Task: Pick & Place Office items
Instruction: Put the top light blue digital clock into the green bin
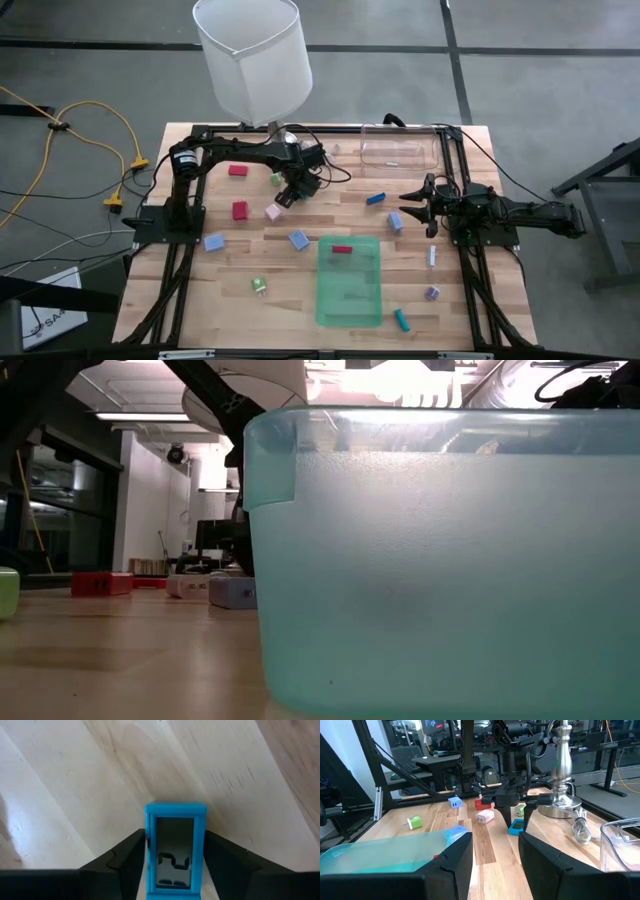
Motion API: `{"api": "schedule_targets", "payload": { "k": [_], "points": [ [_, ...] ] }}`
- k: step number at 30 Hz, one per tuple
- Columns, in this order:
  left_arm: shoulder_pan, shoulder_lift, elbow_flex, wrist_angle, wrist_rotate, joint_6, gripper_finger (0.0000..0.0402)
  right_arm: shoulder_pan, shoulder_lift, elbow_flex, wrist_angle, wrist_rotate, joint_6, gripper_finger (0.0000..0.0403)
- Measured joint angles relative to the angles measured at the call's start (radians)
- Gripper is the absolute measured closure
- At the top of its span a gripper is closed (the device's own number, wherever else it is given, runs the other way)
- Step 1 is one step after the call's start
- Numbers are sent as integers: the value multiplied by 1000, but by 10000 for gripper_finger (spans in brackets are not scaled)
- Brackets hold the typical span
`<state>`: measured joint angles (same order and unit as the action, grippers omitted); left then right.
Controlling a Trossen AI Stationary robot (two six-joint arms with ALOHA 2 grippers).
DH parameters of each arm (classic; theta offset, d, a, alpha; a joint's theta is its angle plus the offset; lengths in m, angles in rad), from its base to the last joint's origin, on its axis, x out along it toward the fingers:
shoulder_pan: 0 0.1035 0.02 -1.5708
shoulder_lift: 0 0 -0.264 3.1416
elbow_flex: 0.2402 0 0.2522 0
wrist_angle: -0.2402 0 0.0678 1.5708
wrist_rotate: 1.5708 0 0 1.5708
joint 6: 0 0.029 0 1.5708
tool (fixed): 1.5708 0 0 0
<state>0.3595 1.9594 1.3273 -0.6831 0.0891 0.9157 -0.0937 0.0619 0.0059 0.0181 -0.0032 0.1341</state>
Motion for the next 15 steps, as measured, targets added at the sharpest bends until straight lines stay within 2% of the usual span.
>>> {"api": "schedule_targets", "payload": {
  "k": [6, 15],
  "points": [
    [0, 0, 0, 0, -1, -7, 243, 0, 0, 0, 0, 0, 0, 256],
    [-2, -4, -1, 2, -6, -25, 247, 0, 0, 0, 0, 0, 0, 256]
  ]
}}
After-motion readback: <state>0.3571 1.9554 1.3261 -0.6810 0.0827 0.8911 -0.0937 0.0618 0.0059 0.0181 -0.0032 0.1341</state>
